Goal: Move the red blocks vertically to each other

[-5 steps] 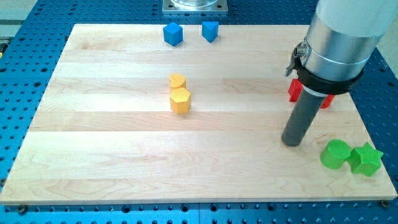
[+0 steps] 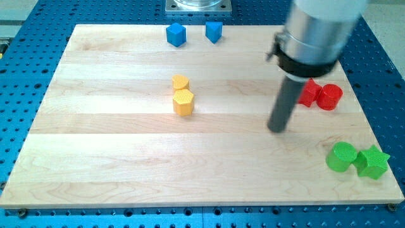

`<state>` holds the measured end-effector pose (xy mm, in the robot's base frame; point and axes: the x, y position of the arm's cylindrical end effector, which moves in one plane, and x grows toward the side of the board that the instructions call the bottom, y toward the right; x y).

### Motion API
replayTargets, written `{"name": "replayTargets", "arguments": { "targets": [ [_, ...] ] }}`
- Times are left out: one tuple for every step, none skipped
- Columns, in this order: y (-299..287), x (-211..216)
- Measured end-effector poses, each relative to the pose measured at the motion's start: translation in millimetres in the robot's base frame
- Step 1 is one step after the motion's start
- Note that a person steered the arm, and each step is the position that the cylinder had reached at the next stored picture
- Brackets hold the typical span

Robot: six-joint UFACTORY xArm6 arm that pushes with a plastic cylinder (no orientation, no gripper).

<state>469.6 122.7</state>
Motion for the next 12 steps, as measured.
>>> {"name": "replayTargets", "arguments": {
  "targets": [
    [-10, -93],
    [37, -111],
    [106, -102],
    [118, -97],
    [138, -55],
    [169, -23],
    [172, -10],
    [178, -30],
    [175, -28],
    [175, -24],
    [175, -26],
    [162, -30]
  ]
}}
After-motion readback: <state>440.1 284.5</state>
